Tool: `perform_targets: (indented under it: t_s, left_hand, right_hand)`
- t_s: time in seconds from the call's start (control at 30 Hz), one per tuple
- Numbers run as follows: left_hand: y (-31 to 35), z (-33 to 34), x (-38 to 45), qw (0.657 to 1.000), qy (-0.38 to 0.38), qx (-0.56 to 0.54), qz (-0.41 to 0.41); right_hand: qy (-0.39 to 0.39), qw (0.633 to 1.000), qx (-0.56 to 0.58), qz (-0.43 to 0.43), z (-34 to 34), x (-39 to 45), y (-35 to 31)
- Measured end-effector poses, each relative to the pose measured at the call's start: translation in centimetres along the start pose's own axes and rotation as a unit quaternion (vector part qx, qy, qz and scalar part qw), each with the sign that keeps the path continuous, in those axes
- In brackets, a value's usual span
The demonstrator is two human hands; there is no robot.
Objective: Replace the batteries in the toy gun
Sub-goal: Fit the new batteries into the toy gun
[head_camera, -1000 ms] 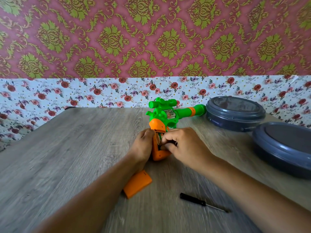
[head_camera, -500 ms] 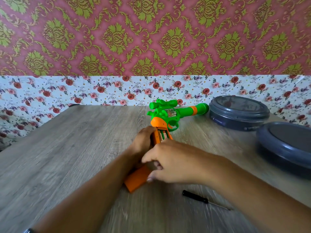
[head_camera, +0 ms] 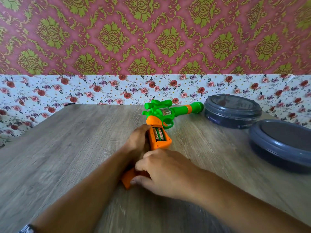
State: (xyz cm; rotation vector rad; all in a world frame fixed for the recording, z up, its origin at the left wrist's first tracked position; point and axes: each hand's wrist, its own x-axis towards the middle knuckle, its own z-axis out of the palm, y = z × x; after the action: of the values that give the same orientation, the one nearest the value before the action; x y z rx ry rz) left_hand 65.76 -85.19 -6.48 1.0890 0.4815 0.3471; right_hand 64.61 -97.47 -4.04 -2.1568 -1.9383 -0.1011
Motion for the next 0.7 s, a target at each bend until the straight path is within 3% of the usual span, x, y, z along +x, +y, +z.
perform_targets:
  t_s: [0.3,0.47,0.63,0.7]
  left_hand:
    - [0.0,0.2,-0.3,0.999,0.008,-0.043,-0.016]
    - [-0.4,0.1,-0.2,1.000,0.018,-0.003,-0.012]
    - [-0.3,-0.3,-0.1,0.999,0.006,0.037,0.017]
    - [0.0,-0.6,0.0,0.999,-0.007,0.024,0.027]
  right_hand:
    - [0.077,0.993,-0.020,0.087,0.6,-1.1,-1.7]
    - [0.029,0.990,-0.046,0.127,1.4,-0.7,-3.3]
    - [-0.010,0.989,0.053,0.139,-1.0,-1.2,-2.1]
    - [0.054,0.977,0.127,0.162,-2.7,-1.2,0.0]
